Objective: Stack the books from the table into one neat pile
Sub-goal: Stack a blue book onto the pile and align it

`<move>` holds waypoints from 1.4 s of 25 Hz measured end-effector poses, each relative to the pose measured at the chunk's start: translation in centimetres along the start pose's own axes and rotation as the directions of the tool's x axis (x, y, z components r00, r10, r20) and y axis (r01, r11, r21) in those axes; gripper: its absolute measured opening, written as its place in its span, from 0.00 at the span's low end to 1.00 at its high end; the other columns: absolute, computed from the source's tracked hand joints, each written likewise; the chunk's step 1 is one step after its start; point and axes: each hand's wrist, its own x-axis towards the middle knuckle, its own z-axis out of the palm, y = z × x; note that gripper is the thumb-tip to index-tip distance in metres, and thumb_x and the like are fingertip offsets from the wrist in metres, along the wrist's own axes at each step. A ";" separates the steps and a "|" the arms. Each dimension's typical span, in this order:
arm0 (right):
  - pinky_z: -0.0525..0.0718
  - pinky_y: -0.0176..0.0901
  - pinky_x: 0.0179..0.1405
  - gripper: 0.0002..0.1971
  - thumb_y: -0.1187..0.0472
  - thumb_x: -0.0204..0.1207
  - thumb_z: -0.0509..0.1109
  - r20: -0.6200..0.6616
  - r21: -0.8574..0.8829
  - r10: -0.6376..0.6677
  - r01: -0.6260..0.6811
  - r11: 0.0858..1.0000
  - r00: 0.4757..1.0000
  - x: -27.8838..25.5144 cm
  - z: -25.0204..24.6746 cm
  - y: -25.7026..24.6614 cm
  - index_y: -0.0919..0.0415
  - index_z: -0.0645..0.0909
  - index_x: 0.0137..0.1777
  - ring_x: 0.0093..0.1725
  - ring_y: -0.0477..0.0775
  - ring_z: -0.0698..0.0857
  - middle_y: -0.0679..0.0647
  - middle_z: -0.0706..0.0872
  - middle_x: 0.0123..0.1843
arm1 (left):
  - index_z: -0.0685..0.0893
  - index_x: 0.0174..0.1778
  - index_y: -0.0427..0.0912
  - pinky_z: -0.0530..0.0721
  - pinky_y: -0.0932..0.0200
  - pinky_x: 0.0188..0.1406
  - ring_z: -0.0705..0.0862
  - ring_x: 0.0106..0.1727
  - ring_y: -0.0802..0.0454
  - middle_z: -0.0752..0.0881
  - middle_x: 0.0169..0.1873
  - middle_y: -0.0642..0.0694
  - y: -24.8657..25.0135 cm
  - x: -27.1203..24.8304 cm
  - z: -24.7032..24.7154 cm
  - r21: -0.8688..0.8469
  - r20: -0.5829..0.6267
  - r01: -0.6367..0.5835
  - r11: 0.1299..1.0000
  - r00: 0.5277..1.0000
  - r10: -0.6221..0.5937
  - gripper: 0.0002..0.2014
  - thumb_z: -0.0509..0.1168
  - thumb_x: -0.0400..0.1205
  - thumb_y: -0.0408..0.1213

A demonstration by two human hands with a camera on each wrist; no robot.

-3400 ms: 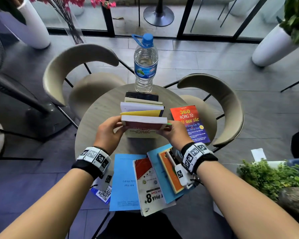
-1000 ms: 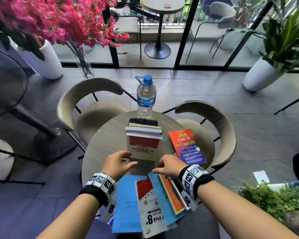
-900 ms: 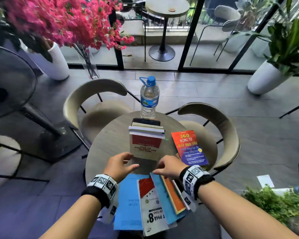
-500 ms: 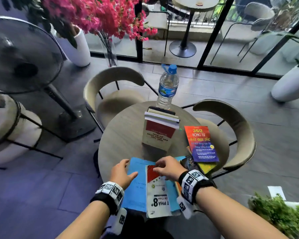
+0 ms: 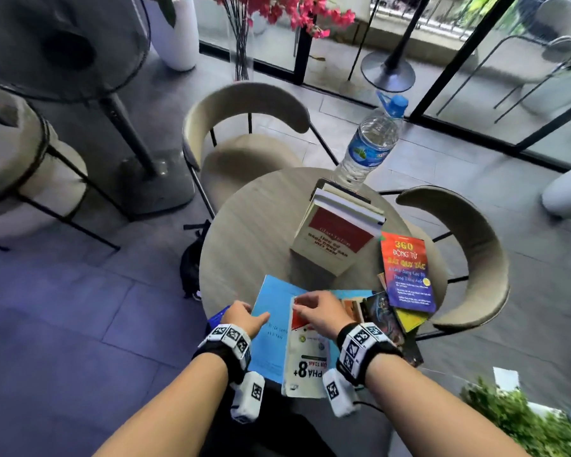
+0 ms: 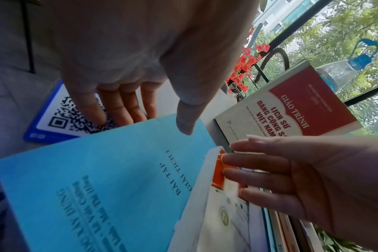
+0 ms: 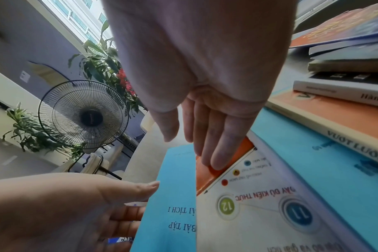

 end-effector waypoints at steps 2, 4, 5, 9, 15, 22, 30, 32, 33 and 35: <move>0.88 0.49 0.63 0.15 0.52 0.78 0.76 0.002 -0.025 -0.002 0.002 1.000 1.000 0.1 -0.2 0.0 0.58 0.89 0.62 0.55 0.47 0.90 0.49 0.93 0.57 | 0.81 0.35 0.45 0.83 0.52 0.35 0.81 0.32 0.49 0.84 0.31 0.48 0.4 -0.1 0.0 0.027 0.014 -0.003 1.000 1.000 0.003 0.15 0.76 0.78 0.50; 0.88 0.50 0.63 0.15 0.52 0.77 0.77 0.006 -0.033 0.005 -0.005 0.999 1.000 0.5 -0.2 0.1 0.57 0.90 0.61 0.54 0.46 0.91 0.49 0.93 0.55 | 0.80 0.29 0.45 0.75 0.57 0.27 0.78 0.27 0.51 0.81 0.25 0.50 0.4 -0.2 0.0 0.071 0.006 -0.013 0.997 1.000 0.013 0.17 0.73 0.80 0.48; 0.88 0.50 0.63 0.16 0.51 0.76 0.77 0.006 -0.035 0.005 -0.005 0.999 1.000 0.7 -0.2 0.2 0.57 0.90 0.60 0.54 0.45 0.91 0.48 0.93 0.55 | 0.79 0.29 0.45 0.74 0.58 0.27 0.78 0.28 0.51 0.82 0.26 0.50 0.2 -0.2 0.2 0.074 -0.005 -0.019 0.997 1.000 0.020 0.17 0.71 0.82 0.47; 0.88 0.50 0.63 0.17 0.47 0.75 0.76 0.021 -0.099 0.004 -0.002 0.995 1.000 1.3 -0.7 0.1 0.55 0.91 0.59 0.54 0.44 0.91 0.46 0.94 0.54 | 0.80 0.41 0.46 0.80 0.54 0.39 0.85 0.40 0.47 0.86 0.39 0.49 0.1 -0.3 -0.6 0.002 -0.043 -0.102 0.995 0.994 0.102 0.10 0.68 0.85 0.45; 0.85 0.48 0.68 0.24 0.43 0.75 0.75 0.025 -0.216 0.000 0.005 0.976 1.000 1.3 -1.3 -0.9 0.56 0.88 0.66 0.60 0.47 0.89 0.49 0.92 0.61 | 0.82 0.48 0.48 0.85 0.47 0.48 0.86 0.47 0.38 0.89 0.41 0.44 2.7 1.5 -7.0 0.200 -0.104 -0.371 0.907 0.912 0.396 0.05 0.66 0.86 0.44; 0.75 0.56 0.78 0.38 0.44 0.78 0.74 -0.090 -0.607 -0.469 0.325 0.725 0.879 1.5 -2.2 -8.9 0.52 0.65 0.84 0.82 0.59 0.68 0.56 0.69 0.84 | 0.84 0.60 0.50 0.81 0.49 0.51 0.88 0.56 0.38 0.91 0.52 0.43 8.2 1.4 -10.3 0.645 0.080 -0.557 0.523 0.730 0.678 0.10 0.63 0.88 0.47; 0.83 0.52 0.41 0.09 0.51 0.80 0.71 0.182 -0.639 -0.433 0.441 0.630 0.883 3.2 -1.3 -12.1 0.55 0.83 0.51 0.49 0.66 0.88 0.59 0.90 0.47 | 0.90 0.46 0.50 0.78 0.50 0.39 0.90 0.39 0.40 0.91 0.35 0.47 7.0 1.4 -11.5 0.608 0.095 -0.739 0.290 0.430 0.898 0.14 0.64 0.79 0.54; 0.79 0.49 0.36 0.06 0.53 0.81 0.70 0.179 -0.630 -0.471 0.469 0.619 0.864 2.8 -1.1 -11.8 0.55 0.83 0.48 0.45 0.66 0.88 0.59 0.89 0.43 | 0.90 0.49 0.49 0.80 0.50 0.44 0.89 0.41 0.45 0.91 0.39 0.51 5.5 0.9 -12.5 0.563 -0.126 -0.746 0.355 0.347 0.929 0.16 0.68 0.76 0.56; 0.77 0.48 0.35 0.05 0.55 0.81 0.70 0.165 -0.622 -0.499 0.483 0.617 0.851 2.6 -1.1 -11.6 0.55 0.82 0.46 0.44 0.66 0.87 0.58 0.89 0.42 | 0.89 0.56 0.48 0.81 0.50 0.51 0.88 0.48 0.48 0.91 0.47 0.51 4.4 0.4 -13.0 0.512 -0.273 -0.733 0.447 0.354 0.894 0.19 0.73 0.75 0.55; 0.79 0.49 0.37 0.04 0.55 0.81 0.70 0.103 -0.567 -0.552 0.505 0.651 0.827 2.0 -1.4 -10.9 0.55 0.81 0.47 0.43 0.64 0.86 0.57 0.89 0.42 | 0.80 0.73 0.48 0.78 0.53 0.65 0.83 0.62 0.52 0.86 0.64 0.48 1.4 -0.7 -13.5 0.161 -0.591 -0.691 0.705 0.504 0.630 0.27 0.73 0.79 0.52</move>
